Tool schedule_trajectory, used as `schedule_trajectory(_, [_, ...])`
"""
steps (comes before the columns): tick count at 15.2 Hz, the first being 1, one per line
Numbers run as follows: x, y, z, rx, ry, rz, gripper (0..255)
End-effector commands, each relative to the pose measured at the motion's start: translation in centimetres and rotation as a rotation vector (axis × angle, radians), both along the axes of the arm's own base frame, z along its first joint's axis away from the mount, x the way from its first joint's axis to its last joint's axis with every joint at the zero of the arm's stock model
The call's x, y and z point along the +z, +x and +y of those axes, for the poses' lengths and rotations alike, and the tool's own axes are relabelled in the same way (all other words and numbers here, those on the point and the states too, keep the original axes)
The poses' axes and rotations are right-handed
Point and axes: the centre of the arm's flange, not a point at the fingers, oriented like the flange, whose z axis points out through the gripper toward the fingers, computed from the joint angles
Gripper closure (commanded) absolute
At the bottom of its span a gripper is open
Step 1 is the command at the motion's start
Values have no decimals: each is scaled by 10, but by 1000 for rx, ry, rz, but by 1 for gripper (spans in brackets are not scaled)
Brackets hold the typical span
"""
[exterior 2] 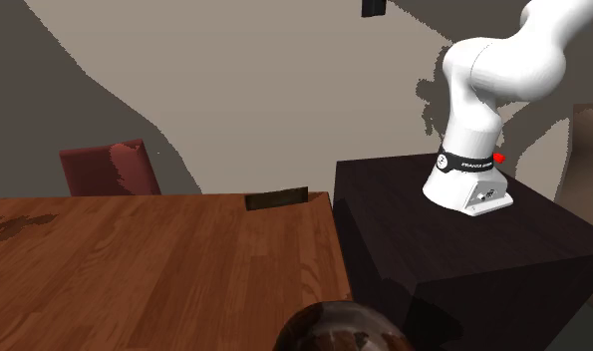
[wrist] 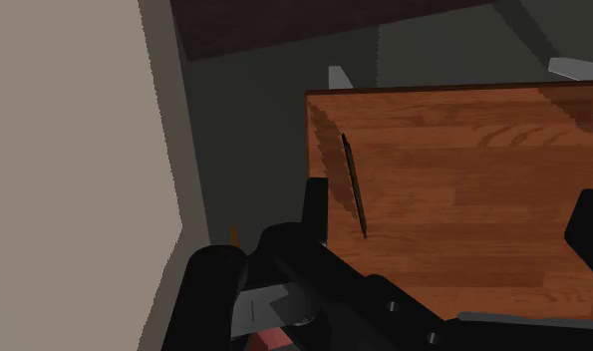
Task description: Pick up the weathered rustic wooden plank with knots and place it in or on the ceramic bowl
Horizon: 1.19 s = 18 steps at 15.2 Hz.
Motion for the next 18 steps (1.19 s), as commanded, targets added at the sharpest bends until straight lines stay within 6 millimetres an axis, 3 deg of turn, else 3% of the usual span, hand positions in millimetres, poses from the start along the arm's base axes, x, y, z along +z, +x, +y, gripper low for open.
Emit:
schedule_trajectory(1, [0,0,0,0,0,0,0])
schedule_trajectory(18, [-215,58,-15,153,-6,-29,0])
